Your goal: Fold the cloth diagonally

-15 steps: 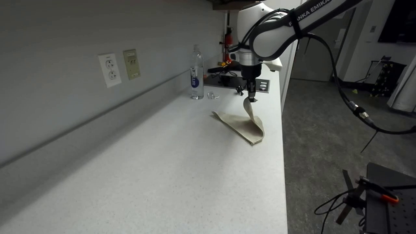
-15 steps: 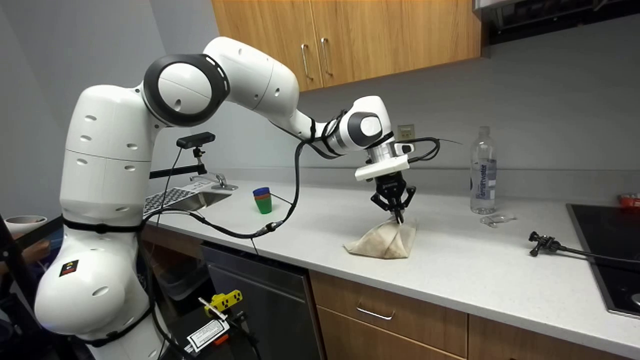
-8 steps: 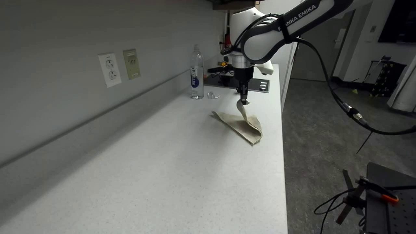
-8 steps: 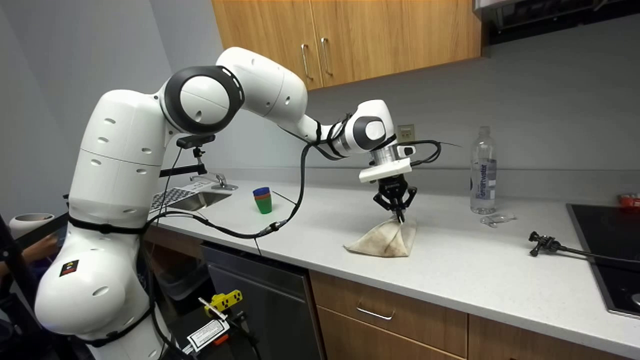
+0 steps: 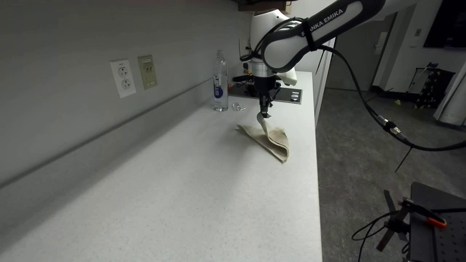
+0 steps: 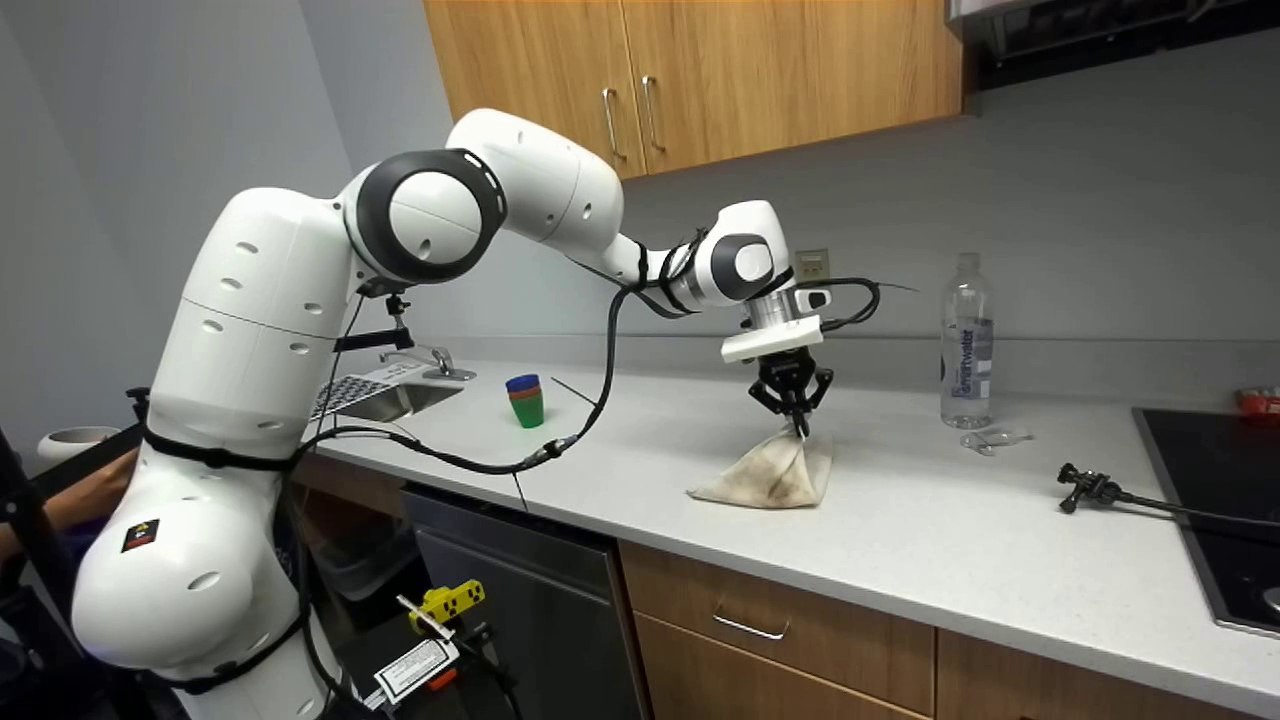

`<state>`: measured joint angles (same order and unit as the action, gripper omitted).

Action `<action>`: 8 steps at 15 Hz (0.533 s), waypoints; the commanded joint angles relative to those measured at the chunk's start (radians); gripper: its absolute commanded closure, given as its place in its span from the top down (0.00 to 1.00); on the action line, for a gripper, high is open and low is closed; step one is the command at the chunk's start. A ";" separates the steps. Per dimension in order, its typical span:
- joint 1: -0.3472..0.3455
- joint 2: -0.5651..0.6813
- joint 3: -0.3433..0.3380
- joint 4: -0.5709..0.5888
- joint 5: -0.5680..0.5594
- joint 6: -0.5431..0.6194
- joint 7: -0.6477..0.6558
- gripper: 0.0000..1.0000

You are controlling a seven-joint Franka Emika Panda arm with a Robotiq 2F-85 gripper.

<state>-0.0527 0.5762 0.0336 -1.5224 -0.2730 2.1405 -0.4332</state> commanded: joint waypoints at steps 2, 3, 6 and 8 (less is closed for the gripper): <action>0.010 0.050 -0.005 0.084 0.021 -0.014 0.022 0.28; 0.011 0.054 -0.006 0.091 0.020 -0.016 0.027 0.30; 0.014 0.053 -0.007 0.092 0.013 -0.001 0.033 0.52; 0.017 0.041 -0.008 0.081 0.008 0.000 0.035 0.67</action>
<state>-0.0486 0.6143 0.0335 -1.4626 -0.2710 2.1405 -0.4083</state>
